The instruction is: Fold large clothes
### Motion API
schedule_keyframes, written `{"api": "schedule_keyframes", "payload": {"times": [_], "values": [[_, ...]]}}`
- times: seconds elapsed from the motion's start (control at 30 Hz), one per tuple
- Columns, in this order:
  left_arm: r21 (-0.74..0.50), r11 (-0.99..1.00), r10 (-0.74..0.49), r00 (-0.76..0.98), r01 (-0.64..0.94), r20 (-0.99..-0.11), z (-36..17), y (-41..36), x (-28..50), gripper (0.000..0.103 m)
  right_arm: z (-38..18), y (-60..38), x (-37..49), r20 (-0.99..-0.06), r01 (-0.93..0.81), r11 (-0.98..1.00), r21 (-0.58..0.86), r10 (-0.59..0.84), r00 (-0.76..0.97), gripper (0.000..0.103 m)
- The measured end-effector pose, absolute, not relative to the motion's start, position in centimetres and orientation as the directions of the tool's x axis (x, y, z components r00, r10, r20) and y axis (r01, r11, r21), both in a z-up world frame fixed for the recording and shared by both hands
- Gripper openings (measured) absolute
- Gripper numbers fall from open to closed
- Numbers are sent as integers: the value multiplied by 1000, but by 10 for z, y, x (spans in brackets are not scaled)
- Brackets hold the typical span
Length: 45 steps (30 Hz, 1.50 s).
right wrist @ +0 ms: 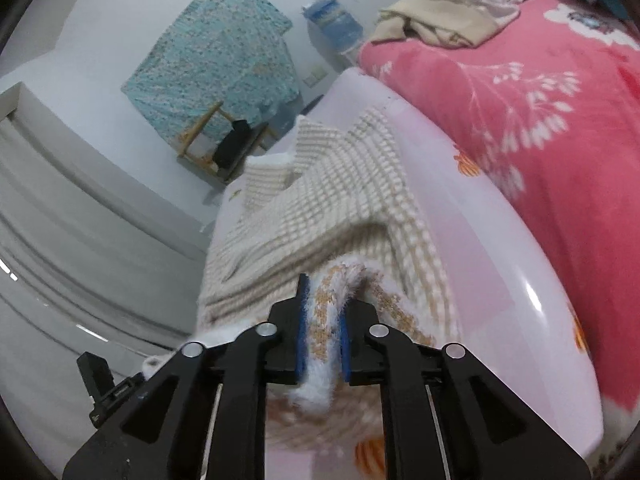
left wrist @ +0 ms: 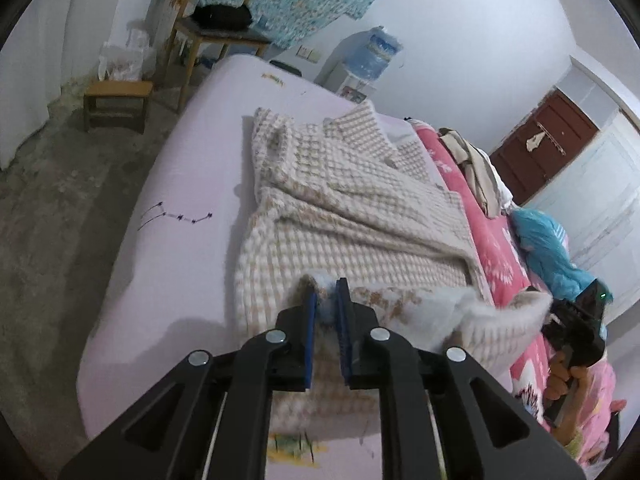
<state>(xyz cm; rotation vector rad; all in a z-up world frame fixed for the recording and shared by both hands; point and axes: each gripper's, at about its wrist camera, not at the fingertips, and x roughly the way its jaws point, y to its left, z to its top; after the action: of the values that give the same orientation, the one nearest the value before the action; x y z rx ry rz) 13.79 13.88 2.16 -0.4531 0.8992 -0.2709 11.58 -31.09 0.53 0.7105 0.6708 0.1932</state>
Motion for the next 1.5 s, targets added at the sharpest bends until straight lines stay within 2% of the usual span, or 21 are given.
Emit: {"api": "schedule_keyframes", "payload": {"times": [0.07, 0.13, 0.2, 0.23, 0.37, 0.47, 0.57, 0.73, 0.8, 0.87, 1.07, 1.17, 1.23, 1.33, 1.43, 1.5], "values": [[-494, 869, -413, 572, 15, -709, 11, 141, 156, 14, -12, -315, 141, -521, 76, 734, 675, 401, 754, 22], [-510, 860, -420, 542, -17, -727, -1, 146, 171, 22, -27, -318, 155, -559, 116, 728, 676, 403, 724, 33], [-479, 876, -368, 561, -58, -741, -2, 151, 176, 52, -40, -322, 163, -581, 149, 719, 679, 401, 709, 44], [-475, 878, -357, 576, -63, -736, 0, 155, 176, 55, -42, -324, 163, -577, 149, 716, 682, 402, 711, 46], [-499, 865, -373, 603, -48, -705, 11, 166, 168, 57, -34, -327, 149, -547, 123, 713, 690, 403, 734, 63], [-484, 875, -400, 592, 18, -700, 20, 158, 151, 58, -22, -330, 127, -537, 102, 735, 670, 386, 750, 70], [-486, 867, -463, 545, 113, -699, 22, 142, 121, 62, -15, -338, 89, -548, 110, 764, 635, 346, 762, 74], [-584, 801, -574, 444, 131, -688, -4, 128, 74, 66, -37, -348, 44, -594, 196, 738, 646, 324, 737, 75], [-611, 788, -575, 441, 73, -689, -22, 128, 68, 67, -51, -347, 37, -597, 213, 709, 672, 348, 722, 76], [-670, 742, -601, 465, 23, -650, -35, 133, 70, 67, -62, -346, 36, -600, 231, 681, 694, 372, 708, 75], [-792, 603, -651, 515, -97, -558, -63, 146, 85, 67, -75, -346, 49, -557, 228, 623, 748, 403, 726, 62], [-810, 574, -653, 529, -121, -542, -70, 145, 89, 65, -75, -344, 60, -552, 234, 621, 748, 386, 739, 54], [-811, 570, -644, 544, -128, -538, -70, 143, 90, 64, -75, -344, 62, -549, 240, 615, 751, 380, 744, 53], [-815, 556, -623, 567, -163, -538, -71, 145, 94, 56, -75, -343, 66, -547, 248, 618, 746, 356, 758, 50], [-821, 525, -595, 594, -224, -542, -78, 147, 97, 44, -75, -339, 71, -559, 259, 650, 715, 308, 770, 42], [-793, 555, -556, 597, -251, -578, -77, 145, 99, 28, -73, -332, 76, -578, 267, 685, 678, 273, 769, 30]]}}
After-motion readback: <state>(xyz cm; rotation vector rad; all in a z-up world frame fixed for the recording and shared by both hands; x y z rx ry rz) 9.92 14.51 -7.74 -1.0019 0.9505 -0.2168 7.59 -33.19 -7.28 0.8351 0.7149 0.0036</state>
